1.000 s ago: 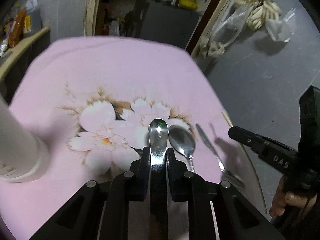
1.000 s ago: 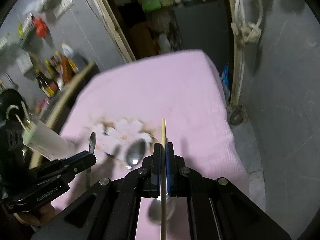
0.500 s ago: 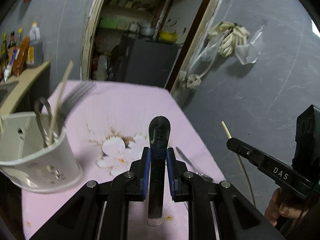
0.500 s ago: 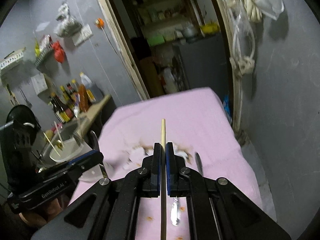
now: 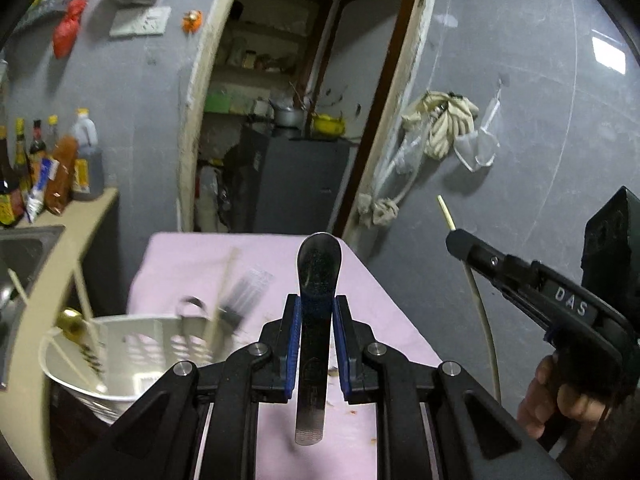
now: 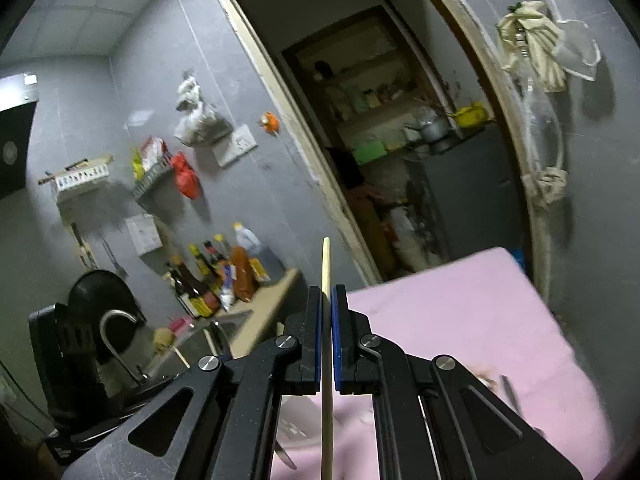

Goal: Organize utensils
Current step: 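Lift and carry the knife and chopstick toward the white holder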

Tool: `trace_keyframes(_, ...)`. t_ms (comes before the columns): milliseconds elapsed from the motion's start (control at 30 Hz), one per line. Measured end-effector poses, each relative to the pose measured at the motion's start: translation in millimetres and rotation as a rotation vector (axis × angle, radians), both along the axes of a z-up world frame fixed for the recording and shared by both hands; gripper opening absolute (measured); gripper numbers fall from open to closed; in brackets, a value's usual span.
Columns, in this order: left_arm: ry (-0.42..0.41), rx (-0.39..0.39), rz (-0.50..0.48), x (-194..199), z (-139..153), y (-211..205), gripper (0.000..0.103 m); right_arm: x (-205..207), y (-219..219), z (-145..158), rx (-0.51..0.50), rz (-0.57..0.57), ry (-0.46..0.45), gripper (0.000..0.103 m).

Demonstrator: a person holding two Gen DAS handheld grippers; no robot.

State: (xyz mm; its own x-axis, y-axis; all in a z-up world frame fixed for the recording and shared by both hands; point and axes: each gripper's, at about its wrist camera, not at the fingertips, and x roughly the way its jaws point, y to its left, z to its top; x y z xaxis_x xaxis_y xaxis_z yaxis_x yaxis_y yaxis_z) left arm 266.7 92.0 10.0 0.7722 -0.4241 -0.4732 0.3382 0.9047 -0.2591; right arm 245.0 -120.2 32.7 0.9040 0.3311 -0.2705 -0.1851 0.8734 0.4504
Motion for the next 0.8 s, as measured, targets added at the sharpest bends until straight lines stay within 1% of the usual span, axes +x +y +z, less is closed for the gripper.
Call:
trace_keyframes(133, -0.023, -0.033, 0.058, 4.2, 16.2, 34.7, 0.015, 16.5, 26.6, 4.4, 0.041, 0.032, -0.057, 0.004)
trace_keyframes(267, -0.061, -0.028, 0.123, 6.7, 31.7, 67.5, 0.015, 36.9, 53.9, 7.4, 0.071, 0.052, -0.128, 0.004)
trace_keyframes(433, -0.083, -0.049, 0.213, 12.6, 45.1, 111.5, 0.015, 63.7, 87.4, 6.0, 0.114, 0.063, -0.195, 0.004)
trace_keyframes(533, -0.090, -0.052, 0.275, 19.1, 44.1, 133.6, 0.015, 77.5, 102.8, -1.4, 0.139, 0.052, -0.211, 0.004)
trace_keyframes(667, -0.077, -0.072, 0.340, 28.7, 35.3, 158.2, 0.015, 95.1, 122.4, -20.5, 0.168, 0.010, -0.193, 0.004)
trace_keyframes(800, -0.044, -0.087, 0.370, 36.8, 21.4, 169.1, 0.015, 103.5, 133.5, -37.4, 0.168, -0.004, -0.178, 0.004)
